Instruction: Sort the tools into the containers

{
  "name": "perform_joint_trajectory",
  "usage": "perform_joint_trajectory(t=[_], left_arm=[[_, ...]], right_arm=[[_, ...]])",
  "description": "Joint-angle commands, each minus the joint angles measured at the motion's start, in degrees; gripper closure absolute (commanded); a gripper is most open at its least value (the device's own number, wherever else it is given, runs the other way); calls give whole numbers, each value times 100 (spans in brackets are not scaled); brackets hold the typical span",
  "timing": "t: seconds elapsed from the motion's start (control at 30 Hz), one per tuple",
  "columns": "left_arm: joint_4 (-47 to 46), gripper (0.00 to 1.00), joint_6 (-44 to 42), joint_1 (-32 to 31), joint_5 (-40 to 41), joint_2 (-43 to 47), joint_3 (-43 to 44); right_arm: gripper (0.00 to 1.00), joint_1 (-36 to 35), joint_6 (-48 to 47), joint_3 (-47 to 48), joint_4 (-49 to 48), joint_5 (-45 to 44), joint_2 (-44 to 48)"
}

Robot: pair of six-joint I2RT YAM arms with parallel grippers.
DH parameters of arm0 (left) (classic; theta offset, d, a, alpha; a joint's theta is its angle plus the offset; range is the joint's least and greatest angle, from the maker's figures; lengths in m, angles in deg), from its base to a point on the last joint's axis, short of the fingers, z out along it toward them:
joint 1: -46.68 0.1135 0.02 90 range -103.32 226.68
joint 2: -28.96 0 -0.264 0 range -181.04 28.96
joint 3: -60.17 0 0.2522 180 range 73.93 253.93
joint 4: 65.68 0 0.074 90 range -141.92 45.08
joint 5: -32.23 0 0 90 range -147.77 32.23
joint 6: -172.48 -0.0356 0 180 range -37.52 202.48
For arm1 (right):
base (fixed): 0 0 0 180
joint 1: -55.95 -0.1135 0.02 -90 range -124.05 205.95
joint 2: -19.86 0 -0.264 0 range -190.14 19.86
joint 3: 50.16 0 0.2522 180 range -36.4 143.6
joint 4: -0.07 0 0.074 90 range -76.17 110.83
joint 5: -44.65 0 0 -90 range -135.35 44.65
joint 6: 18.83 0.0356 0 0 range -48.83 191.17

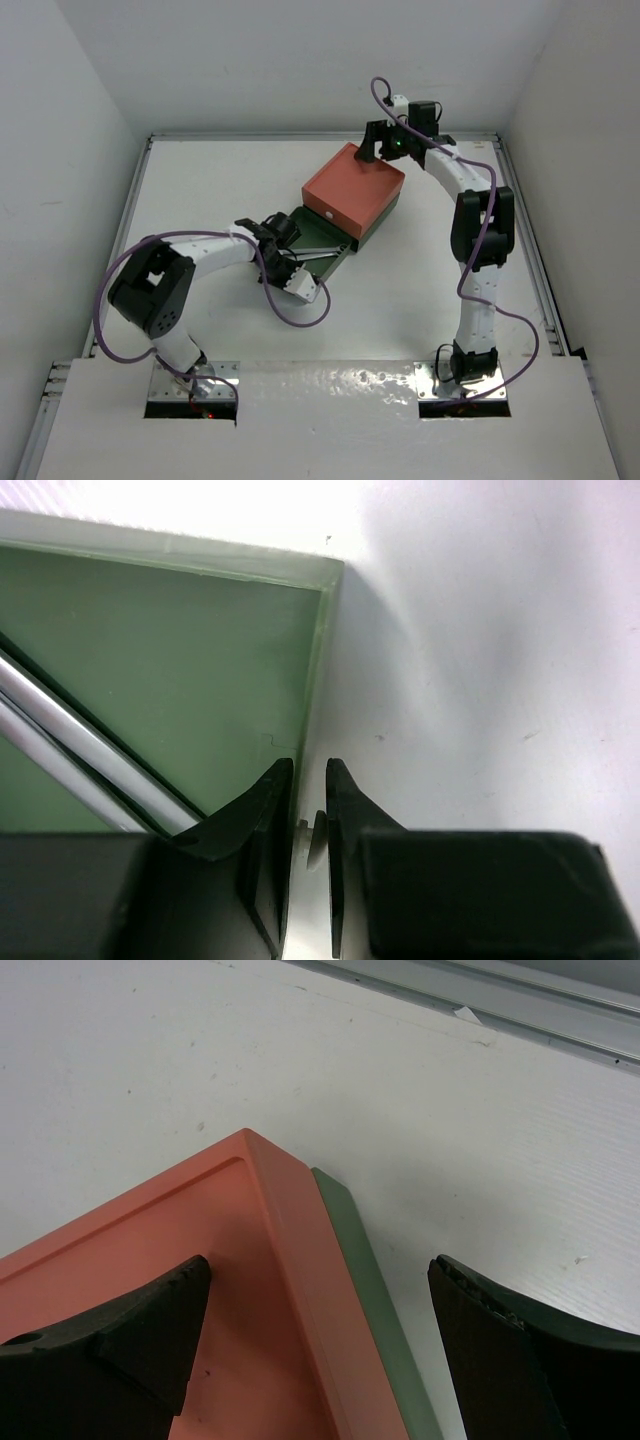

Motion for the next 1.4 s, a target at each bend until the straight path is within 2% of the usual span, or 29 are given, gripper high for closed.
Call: perform_joint_trajectory(t=[0.0,0.17,0.43,0.63,0.77,0.97,1.37], left_arm=[[-322,92,-289,-109,-241,109,417],[-217,100,-430,-197,-373,276,417],[-190,100,-457,-346,-197,514,127],[-681,100,-97,-364,22,654,-84],[-1016,100,456,-364,164,365,161],[-1262,100,484,-364,-161,382,162],[-1139,100,800,-364,-715,610,127]], right_arm=[[13,-10,-121,-169,232,-5,99],[15,-10,-95,-169,240,4,46],[18,-10,-6,-389,65,-57,169],[18,-10,2,-442,38,-66,195],[18,-10,2,-460,29,-66,213],[18,-10,-24,-521,29,-66,239],[20,-1,81,-600,-76,-40,230]])
